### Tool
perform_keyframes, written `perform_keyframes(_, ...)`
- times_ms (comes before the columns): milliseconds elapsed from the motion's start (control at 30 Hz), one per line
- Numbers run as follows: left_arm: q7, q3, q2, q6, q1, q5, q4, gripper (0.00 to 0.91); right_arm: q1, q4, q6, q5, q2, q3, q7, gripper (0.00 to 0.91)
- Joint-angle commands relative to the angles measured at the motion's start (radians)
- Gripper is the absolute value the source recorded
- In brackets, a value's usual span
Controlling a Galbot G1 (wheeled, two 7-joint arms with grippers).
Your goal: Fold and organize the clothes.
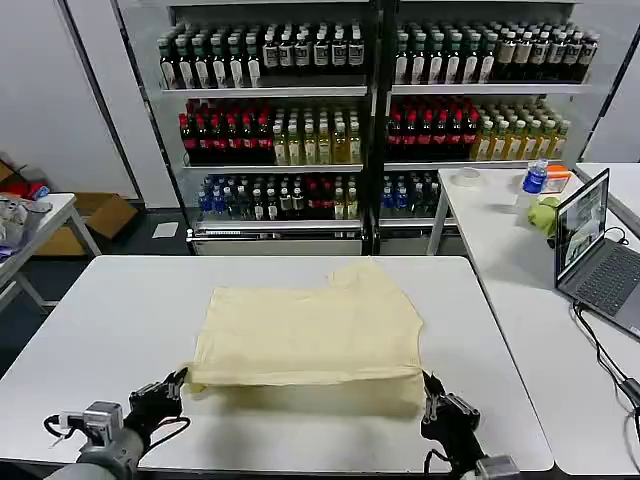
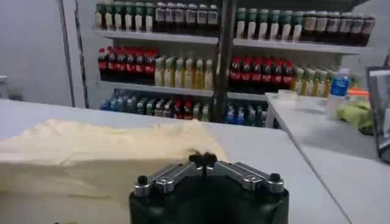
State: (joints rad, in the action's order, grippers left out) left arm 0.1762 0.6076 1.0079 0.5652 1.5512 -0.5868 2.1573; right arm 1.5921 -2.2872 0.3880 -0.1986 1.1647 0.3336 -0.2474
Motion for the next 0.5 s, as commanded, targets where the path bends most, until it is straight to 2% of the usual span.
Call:
perform_keyframes(33,-0.001,-0.07,-0.004,-0.001,-0.111,0.026,-0.095,0.01,-0.123,0.078,0.022,-0.016,-0.017,-0.026,0.004,0.0)
perform_keyframes(500,-0.002,-0.16,0.018,-0.013,-0.198,0.108,-0.186,0.01,-0.274,0.215,0.048,0.001,-0.002,-0.1,-0.004,0.0)
